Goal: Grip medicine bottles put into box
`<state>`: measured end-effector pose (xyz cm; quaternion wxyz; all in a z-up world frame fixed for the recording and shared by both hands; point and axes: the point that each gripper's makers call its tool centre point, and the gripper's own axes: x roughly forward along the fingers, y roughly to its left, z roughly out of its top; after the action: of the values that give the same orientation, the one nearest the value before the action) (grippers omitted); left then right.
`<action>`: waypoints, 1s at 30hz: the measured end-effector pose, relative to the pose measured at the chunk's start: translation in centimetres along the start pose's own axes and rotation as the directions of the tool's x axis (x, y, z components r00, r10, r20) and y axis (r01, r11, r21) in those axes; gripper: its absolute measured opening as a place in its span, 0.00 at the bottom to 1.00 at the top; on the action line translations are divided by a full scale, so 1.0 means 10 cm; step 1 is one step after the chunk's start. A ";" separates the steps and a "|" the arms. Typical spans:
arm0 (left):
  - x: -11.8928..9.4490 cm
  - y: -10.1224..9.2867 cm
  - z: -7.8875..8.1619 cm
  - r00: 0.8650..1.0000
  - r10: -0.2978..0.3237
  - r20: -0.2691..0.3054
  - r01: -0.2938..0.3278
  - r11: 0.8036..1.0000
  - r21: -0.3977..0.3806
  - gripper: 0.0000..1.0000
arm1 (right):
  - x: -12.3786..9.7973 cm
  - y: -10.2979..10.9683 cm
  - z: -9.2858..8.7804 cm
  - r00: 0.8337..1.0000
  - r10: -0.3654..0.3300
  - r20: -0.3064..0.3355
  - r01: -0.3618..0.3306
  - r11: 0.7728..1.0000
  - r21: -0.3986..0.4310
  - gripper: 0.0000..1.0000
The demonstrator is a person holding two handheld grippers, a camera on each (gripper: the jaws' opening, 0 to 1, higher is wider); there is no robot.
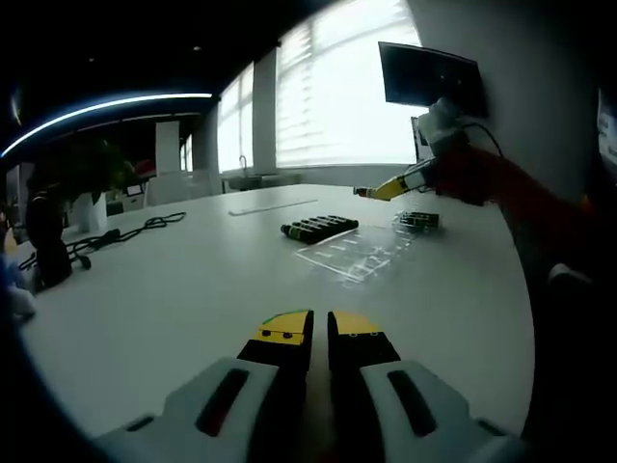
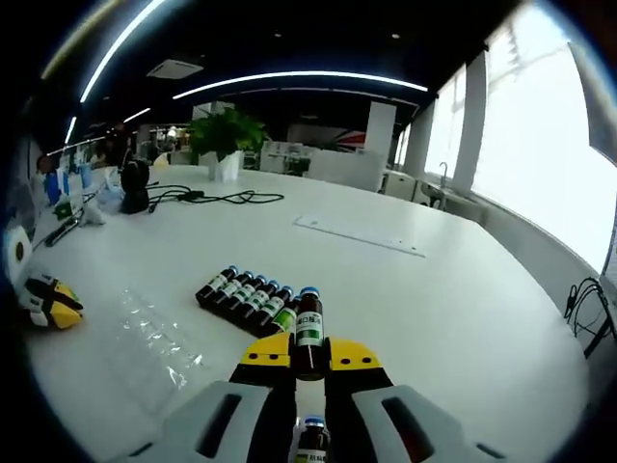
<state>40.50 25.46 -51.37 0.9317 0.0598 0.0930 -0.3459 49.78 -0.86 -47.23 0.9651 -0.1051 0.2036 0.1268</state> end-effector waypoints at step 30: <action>0.01 -0.01 -0.02 1.000 0.007 -0.014 -0.007 1.000 0.010 0.01 | -0.50 0.09 -0.46 0.999 -0.001 -0.035 0.003 0.999 0.048 0.06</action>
<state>40.50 25.37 -51.60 0.9319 0.0672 0.0975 -0.3428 43.40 -2.16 -49.41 0.9637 -0.0842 0.2234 0.1191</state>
